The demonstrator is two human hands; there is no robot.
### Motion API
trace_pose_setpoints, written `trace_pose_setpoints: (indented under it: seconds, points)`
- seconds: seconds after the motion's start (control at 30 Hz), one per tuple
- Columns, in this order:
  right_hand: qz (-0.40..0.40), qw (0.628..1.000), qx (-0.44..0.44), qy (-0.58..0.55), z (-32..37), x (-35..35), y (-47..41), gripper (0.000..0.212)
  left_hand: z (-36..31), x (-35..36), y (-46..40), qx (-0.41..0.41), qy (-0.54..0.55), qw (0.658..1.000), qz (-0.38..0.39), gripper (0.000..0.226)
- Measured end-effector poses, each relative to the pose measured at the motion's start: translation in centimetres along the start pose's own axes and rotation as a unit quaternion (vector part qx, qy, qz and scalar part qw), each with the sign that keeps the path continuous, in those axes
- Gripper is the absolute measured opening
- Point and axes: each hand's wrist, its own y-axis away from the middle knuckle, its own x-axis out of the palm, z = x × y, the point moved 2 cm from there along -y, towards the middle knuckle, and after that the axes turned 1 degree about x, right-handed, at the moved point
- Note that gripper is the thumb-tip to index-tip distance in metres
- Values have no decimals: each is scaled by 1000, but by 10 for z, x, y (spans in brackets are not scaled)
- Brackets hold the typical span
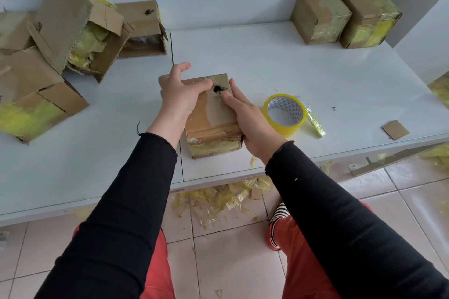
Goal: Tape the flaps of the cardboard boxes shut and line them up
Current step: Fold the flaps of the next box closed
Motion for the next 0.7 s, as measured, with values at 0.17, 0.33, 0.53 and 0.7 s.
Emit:
trace_pose_setpoints:
  seconds: [0.17,0.33,0.53,0.7]
  points:
    - [-36,999,-18,-33,-2,8,-1,54,-1,0,4,-18,26,999,28,40]
    - [-48,998,-50,-8,2,13,-3,49,-2,-6,5,-22,41,998,33,44]
    - [-59,995,-77,28,8,12,-3,48,-1,-8,5,-17,15,998,53,44]
    - [8,999,-21,-26,6,6,-2,59,2,-6,2,-17,43,998,41,41]
